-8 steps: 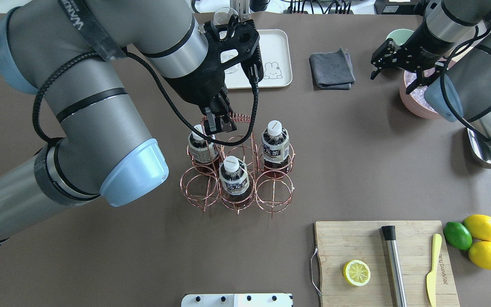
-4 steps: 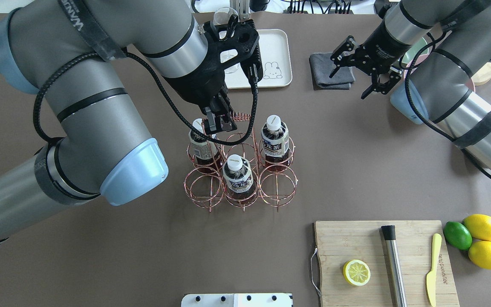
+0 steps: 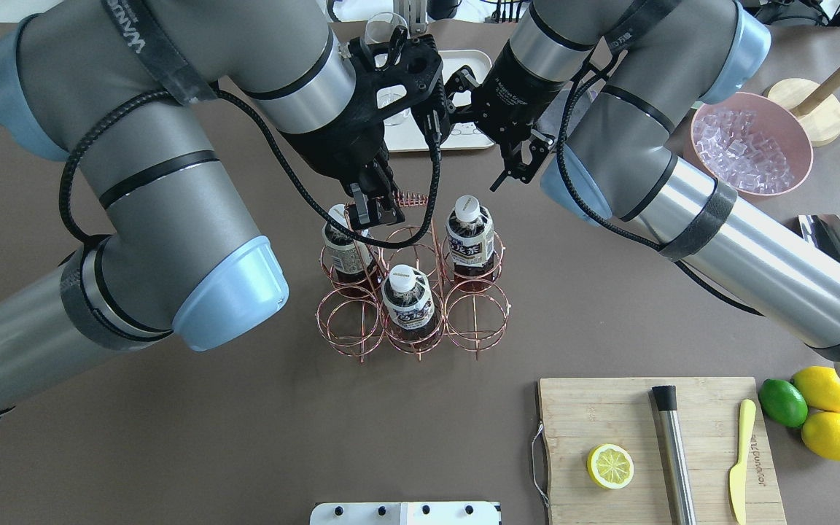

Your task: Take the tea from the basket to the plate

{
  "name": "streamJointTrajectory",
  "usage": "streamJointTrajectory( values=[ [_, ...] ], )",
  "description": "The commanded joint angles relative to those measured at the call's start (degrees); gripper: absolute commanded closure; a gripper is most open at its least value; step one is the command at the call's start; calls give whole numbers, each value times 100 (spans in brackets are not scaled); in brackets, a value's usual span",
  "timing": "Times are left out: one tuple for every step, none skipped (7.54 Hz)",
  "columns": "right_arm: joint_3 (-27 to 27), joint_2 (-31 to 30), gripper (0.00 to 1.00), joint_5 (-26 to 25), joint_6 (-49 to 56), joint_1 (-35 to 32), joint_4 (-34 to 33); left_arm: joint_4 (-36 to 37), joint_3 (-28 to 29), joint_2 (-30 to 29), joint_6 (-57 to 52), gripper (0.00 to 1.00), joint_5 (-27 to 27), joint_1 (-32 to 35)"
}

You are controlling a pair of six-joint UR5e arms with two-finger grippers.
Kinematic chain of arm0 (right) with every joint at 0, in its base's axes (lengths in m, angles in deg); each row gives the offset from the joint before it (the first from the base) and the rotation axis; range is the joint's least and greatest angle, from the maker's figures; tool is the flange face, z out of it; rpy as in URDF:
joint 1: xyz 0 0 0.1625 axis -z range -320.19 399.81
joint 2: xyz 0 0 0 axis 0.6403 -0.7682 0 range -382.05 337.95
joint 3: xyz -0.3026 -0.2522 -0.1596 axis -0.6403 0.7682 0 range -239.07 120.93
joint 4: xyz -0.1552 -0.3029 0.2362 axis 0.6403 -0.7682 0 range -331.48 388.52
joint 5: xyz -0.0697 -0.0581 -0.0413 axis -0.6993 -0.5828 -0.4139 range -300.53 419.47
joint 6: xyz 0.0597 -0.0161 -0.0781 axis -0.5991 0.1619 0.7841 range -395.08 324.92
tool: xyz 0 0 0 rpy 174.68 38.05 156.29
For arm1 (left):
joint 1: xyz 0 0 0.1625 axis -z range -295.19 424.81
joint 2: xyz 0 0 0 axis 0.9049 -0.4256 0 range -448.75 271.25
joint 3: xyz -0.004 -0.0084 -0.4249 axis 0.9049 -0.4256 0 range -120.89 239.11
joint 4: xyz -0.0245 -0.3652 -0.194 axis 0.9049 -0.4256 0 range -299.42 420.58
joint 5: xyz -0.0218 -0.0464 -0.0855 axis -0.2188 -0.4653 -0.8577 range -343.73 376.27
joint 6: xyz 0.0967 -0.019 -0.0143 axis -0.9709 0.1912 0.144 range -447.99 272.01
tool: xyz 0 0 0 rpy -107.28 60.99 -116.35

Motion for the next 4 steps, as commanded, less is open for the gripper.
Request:
streamJointTrajectory(
  values=[
    [-70,50,1,188,1,48,-270,0,7,12,0,100,-5,0],
    [-148,50,1,241,10,40,-454,0,-1,12,0,100,4,0],
    [-271,-20,1,242,45,118,-551,0,7,3,0,100,-5,0],
    [-272,-29,9,233,45,232,-613,0,16,-5,0,100,4,0]
  ],
)
